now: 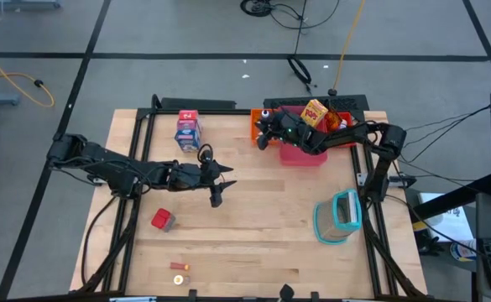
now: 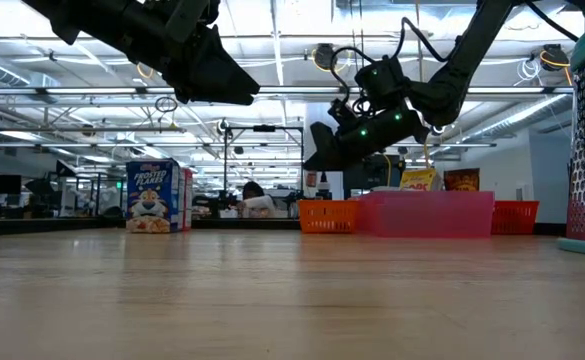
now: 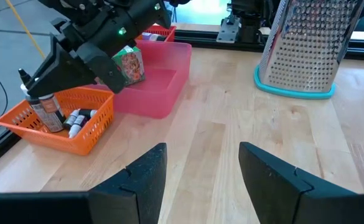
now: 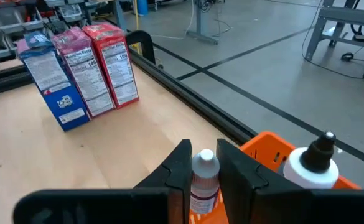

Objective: Pick & Place Kitchen Items
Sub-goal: Put the small orange food coloring bottle into the orange bin

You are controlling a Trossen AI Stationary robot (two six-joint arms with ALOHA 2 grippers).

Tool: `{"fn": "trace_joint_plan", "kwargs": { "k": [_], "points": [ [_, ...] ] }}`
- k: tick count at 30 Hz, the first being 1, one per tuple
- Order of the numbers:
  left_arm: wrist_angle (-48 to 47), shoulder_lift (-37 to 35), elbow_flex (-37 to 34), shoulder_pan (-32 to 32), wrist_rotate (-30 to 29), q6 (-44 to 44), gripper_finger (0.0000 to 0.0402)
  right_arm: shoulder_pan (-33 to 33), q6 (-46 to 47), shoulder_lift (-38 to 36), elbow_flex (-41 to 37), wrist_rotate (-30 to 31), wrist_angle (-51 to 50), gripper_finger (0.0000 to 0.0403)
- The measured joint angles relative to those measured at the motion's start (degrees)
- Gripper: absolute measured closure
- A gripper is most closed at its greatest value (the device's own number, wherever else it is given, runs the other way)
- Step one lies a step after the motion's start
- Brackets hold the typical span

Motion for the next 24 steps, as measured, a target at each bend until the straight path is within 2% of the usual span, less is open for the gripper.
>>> {"fn": "trace_joint_plan", "kwargs": {
  "k": [9, 18, 24],
  "points": [
    [0.0, 0.0, -0.02, -0.01, 0.0, -0.03, 0.0199, 0.07, 0.0, 2.01, 0.02, 1.41, -0.96, 0.0358],
    [-0.02, 0.02, -0.02, 0.0, 0.0, -0.31, 0.0199, 0.04, 1.11, 8.25, 0.05, 1.35, 5.05, 0.0358],
    [0.0, 0.02, -0.02, 0.0, 0.0, -0.27, 0.0199, 0.0, 1.77, 9.69, 0.07, 1.35, 6.06, 0.0358]
  ]
}}
